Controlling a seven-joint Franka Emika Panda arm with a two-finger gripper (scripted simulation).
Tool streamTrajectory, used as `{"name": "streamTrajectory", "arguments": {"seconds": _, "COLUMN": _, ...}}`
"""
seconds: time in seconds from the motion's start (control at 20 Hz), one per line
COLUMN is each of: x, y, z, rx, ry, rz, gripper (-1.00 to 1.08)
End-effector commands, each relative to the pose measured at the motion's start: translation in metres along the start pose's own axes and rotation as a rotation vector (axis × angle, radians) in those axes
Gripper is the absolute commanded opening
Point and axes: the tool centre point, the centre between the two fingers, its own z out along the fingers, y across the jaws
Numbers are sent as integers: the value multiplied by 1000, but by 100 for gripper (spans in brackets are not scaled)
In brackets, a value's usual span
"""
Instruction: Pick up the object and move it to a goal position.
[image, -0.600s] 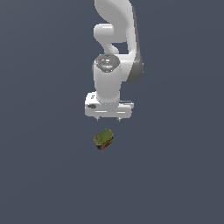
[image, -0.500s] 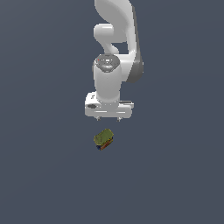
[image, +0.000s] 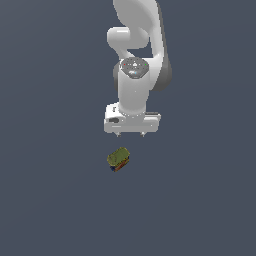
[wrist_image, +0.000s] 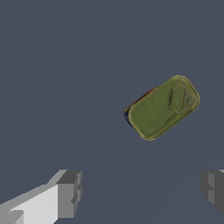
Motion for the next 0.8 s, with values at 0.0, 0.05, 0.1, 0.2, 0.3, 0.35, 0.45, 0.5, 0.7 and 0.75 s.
{"name": "streamTrajectory", "arguments": {"seconds": 0.0, "x": 0, "y": 1, "z": 0, "rx": 0, "ry": -1, "rz": 0, "gripper": 100}}
{"name": "streamTrajectory", "arguments": {"seconds": 0.05, "x": 0, "y": 1, "z": 0, "rx": 0, "ry": -1, "rz": 4, "gripper": 100}}
{"name": "streamTrajectory", "arguments": {"seconds": 0.1, "x": 0, "y": 2, "z": 1, "rx": 0, "ry": -1, "rz": 10, "gripper": 100}}
{"name": "streamTrajectory", "arguments": {"seconds": 0.2, "x": 1, "y": 2, "z": 2, "rx": 1, "ry": -1, "rz": 25, "gripper": 100}}
{"name": "streamTrajectory", "arguments": {"seconds": 0.3, "x": 3, "y": 3, "z": 3, "rx": 3, "ry": -1, "rz": 47, "gripper": 100}}
{"name": "streamTrajectory", "arguments": {"seconds": 0.35, "x": 3, "y": 4, "z": 4, "rx": 3, "ry": -1, "rz": 60, "gripper": 100}}
{"name": "streamTrajectory", "arguments": {"seconds": 0.45, "x": 5, "y": 5, "z": 6, "rx": 5, "ry": 0, "rz": 91, "gripper": 100}}
{"name": "streamTrajectory", "arguments": {"seconds": 0.5, "x": 6, "y": 6, "z": 7, "rx": 6, "ry": 0, "rz": 109, "gripper": 100}}
{"name": "streamTrajectory", "arguments": {"seconds": 0.7, "x": 12, "y": 11, "z": 13, "rx": 11, "ry": 0, "rz": 198, "gripper": 100}}
{"name": "streamTrajectory", "arguments": {"seconds": 0.75, "x": 13, "y": 12, "z": 15, "rx": 12, "ry": 0, "rz": 224, "gripper": 100}}
